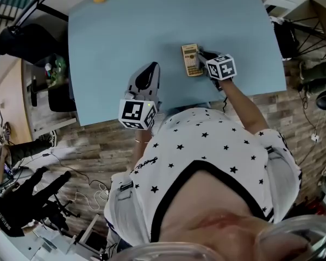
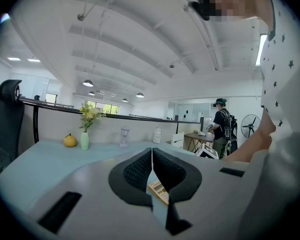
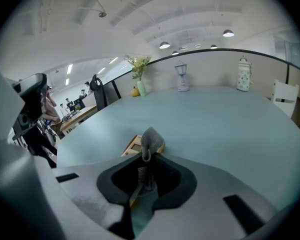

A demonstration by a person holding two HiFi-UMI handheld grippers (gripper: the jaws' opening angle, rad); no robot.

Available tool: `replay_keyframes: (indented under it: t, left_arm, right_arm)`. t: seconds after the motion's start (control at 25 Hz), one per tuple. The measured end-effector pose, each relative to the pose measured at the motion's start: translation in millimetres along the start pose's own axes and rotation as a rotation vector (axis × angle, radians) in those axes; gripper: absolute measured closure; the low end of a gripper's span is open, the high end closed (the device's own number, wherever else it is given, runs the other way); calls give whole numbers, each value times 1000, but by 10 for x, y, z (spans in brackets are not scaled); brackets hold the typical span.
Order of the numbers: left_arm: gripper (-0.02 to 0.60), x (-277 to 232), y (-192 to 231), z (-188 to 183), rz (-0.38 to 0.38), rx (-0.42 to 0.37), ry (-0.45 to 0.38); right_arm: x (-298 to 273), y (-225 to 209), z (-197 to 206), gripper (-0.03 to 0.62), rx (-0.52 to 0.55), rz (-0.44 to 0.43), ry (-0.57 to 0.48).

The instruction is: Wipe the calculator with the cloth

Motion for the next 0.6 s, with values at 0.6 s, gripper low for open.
replay_keyframes:
  t: [0.6]
  left_arm:
    - [551,67,31,19,-28,6,-2]
  right_arm:
    - [-188,642,180,542,-20,-228,43]
Point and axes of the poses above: the fingertips, and each gripper's own axes: x backward along the fingers, y to its left, z out of its underside, the point moved 6 cm from there along x, backward along the fingers, and after that the axes turned 6 degrees about -z, right-handed, at the moved point
